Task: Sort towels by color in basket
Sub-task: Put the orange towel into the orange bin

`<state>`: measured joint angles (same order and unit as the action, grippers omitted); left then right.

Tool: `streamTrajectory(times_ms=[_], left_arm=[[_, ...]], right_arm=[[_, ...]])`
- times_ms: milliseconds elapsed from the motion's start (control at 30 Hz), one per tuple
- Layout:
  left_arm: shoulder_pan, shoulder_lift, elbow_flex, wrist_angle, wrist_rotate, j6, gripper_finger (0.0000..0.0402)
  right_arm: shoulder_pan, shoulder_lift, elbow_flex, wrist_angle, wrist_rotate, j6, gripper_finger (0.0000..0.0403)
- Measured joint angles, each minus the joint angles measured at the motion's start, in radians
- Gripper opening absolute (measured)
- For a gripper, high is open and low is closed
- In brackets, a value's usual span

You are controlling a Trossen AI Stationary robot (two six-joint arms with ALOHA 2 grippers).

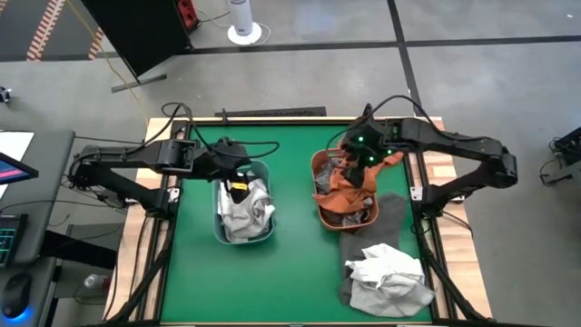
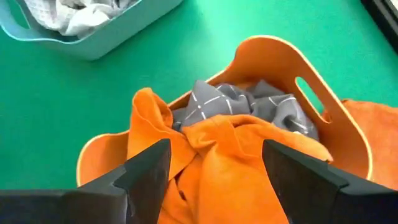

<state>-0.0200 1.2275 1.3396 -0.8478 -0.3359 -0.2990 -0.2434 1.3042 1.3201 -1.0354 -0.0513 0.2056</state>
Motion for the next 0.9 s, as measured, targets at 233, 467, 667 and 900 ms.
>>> streamTrajectory(times_ms=[233, 467, 667, 900], left_arm=[[-0.005, 0.000, 0.000, 0.000, 0.000, -0.025, 0.0224], [-0.007, 0.001, 0.000, 0.001, -0.006, -0.007, 0.0224], [0.016, 0.001, 0.000, 0.003, 0.006, -0.007, 0.0224], [0.022, 0.001, 0.000, 0.002, 0.014, -0.022, 0.0224]], right_arm=[[0.074, -0.003, -0.183, 0.066, 0.091, 0.045, 0.0297], [0.090, 0.078, -0.375, 0.206, 0.108, 0.074, 0.0297], [0.091, 0.179, -0.356, 0.180, 0.108, 0.056, 0.0297], [0.083, 0.177, -0.114, -0.030, 0.124, 0.032, 0.0297]])
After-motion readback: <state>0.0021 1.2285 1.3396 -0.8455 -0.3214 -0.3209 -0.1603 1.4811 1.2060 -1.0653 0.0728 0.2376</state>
